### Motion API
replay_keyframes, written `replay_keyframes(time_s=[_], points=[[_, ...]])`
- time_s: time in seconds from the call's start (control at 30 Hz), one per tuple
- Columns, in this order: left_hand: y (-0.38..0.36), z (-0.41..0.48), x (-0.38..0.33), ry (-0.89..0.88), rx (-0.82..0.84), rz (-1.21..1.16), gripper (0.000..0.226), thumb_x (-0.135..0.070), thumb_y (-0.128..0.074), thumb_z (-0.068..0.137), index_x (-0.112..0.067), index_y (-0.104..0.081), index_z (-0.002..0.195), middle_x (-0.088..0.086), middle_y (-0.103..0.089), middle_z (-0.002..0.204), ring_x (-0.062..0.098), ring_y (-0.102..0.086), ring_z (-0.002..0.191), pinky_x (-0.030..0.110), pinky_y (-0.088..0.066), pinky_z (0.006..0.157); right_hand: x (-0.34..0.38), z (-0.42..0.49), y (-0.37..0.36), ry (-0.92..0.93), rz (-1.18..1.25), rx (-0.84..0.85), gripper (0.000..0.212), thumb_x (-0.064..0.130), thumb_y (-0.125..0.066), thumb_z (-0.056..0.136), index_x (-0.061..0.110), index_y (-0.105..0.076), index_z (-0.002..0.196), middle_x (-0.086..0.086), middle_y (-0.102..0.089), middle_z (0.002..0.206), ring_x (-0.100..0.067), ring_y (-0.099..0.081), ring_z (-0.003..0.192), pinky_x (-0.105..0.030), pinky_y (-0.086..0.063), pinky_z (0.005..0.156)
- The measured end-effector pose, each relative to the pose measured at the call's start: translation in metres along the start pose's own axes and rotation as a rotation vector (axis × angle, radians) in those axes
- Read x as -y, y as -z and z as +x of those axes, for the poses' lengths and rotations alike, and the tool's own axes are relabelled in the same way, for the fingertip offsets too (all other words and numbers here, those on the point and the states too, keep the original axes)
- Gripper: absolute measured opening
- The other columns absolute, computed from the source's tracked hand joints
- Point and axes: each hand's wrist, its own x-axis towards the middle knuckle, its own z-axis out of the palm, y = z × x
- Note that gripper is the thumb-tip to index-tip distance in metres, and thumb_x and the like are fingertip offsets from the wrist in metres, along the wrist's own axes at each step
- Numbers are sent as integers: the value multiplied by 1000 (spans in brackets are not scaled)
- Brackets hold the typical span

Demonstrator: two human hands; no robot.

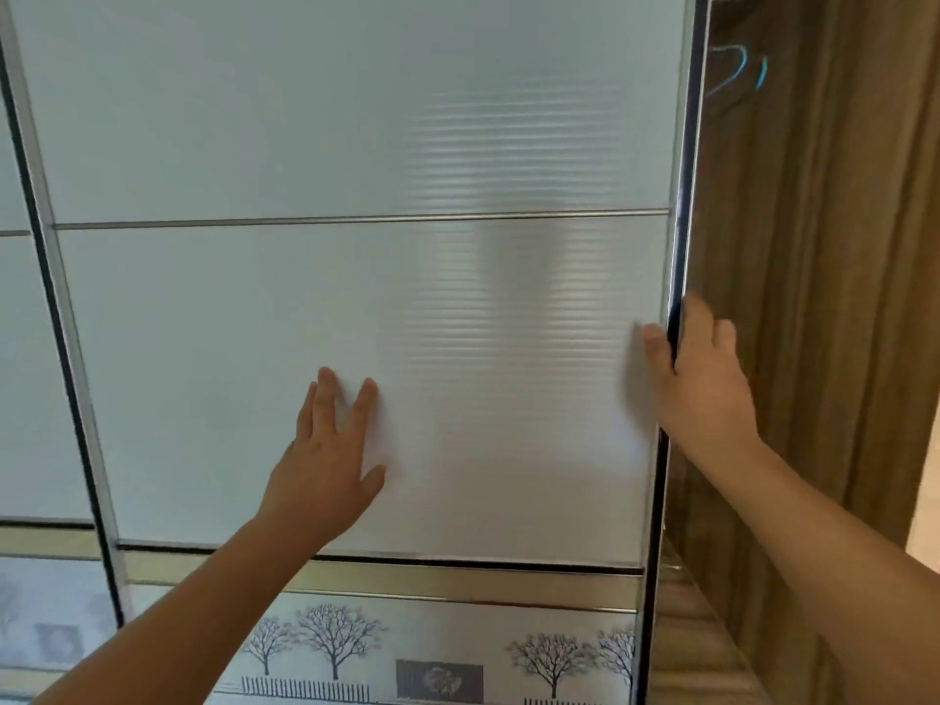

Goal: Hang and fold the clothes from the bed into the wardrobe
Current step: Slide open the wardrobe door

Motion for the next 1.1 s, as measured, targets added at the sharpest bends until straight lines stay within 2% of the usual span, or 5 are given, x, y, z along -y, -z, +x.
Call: replay_keyframes(time_s=[0.3, 0.57, 0.83, 1.0, 1.1], points=[[-8, 3, -27, -17, -45, -190, 93, -60, -54, 91, -37, 6, 158, 2, 27, 163, 29, 16, 152, 47, -41, 109, 38, -5, -61, 44, 223, 249, 63, 44, -34, 106, 42, 0, 160, 0, -56, 61, -9, -56, 48, -15, -33, 43], [-24, 6, -28, 130, -53, -301, 114, -88, -40, 75, -32, 20, 154, 1, 42, 156, 23, 37, 145, 42, 1, 118, 87, -17, -123, 168, 359, 352, 65, 57, -30, 102, 53, 9, 154, -14, -70, 113, -25, -69, 83, -39, -57, 78], [-22, 5, 8, 240, -40, -282, 133, -102, -36, 58, -34, 31, 150, 1, 46, 154, 22, 39, 144, 51, -7, 119, 131, -21, -176, 306, 434, 424, 70, 53, -41, 103, 51, 7, 153, -5, -67, 98, 5, -55, 60, -10, -43, 50], [-22, 3, 36, 298, -40, -251, 138, -101, -42, 58, -32, 35, 149, 0, 48, 153, 23, 38, 145, 49, -4, 121, 156, -23, -196, 403, 461, 482, 79, 49, -45, 102, 50, 14, 154, -18, -67, 115, -29, -71, 88, -51, -61, 75], [-21, 4, 53, 315, -28, -223, 138, -99, -44, 59, -31, 37, 148, 0, 48, 152, 22, 39, 144, 49, -5, 122, 165, -20, -208, 476, 440, 497, 83, 60, -37, 96, 49, 23, 152, -2, -68, 84, -15, -66, 58, -38, -59, 50]])
